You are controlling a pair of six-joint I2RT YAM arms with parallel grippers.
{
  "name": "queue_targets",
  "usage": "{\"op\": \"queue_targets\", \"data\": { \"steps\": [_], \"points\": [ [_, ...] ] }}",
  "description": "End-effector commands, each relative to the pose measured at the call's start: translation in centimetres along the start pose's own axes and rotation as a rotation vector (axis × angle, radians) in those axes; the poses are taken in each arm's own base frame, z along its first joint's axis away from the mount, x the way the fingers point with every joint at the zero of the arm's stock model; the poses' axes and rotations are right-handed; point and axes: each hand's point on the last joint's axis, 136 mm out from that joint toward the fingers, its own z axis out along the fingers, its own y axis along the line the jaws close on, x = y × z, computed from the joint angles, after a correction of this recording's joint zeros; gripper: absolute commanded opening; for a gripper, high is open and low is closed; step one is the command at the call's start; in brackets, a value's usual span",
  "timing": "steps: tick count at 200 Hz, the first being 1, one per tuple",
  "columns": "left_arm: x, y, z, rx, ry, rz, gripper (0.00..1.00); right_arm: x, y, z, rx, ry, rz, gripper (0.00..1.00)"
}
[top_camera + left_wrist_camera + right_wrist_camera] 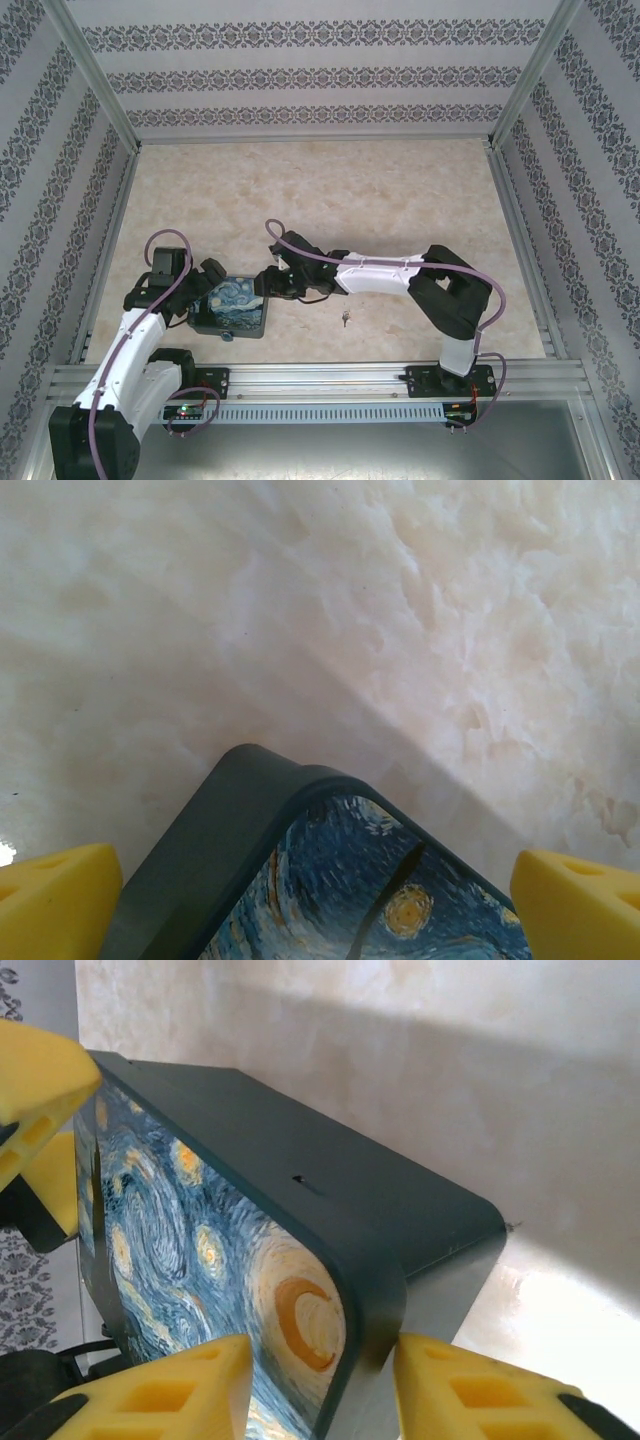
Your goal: Unlock the padlock with the key
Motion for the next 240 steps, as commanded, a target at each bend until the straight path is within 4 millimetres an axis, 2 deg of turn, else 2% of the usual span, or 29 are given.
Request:
{"op": "queue_targets", "data": {
  "steps": [1,39,79,147,176,219,240],
  "points": [
    [0.5,-1.8,0.2,0.080,0.022,-0.013,1.00,-1.8,0.9,-0.1,-0.040,-0.031,0.017,0.36],
    [0.9,-4.1,0.8,0.119,0.036,0.016,1.00,-4.4,-0.2,-1.2,-0.039,-0.082,0.059,0.35],
    [1.6,-7.4,2.6,0.142,0.053,0.090,1.00,-7.4,-2.2,-2.8,-0.032,-0.138,0.118,0.36],
    [1.9,-15.0,7.0,0.199,0.095,0.200,1.00,-12.6,-7.0,-7.9,-0.009,-0.267,0.226,0.37],
    [2.9,-18.5,8.5,0.213,0.128,0.262,1.00,-14.4,-8.7,-10.0,-0.007,-0.319,0.268,0.39],
    [4.0,-21.1,10.7,0.213,0.151,0.264,1.00,-15.7,-11.0,-12.1,0.007,-0.368,0.313,0.40],
    [3.8,-21.5,11.0,0.210,0.145,0.269,1.00,-16.0,-11.9,-12.9,0.008,-0.384,0.330,0.50]
  ]
}}
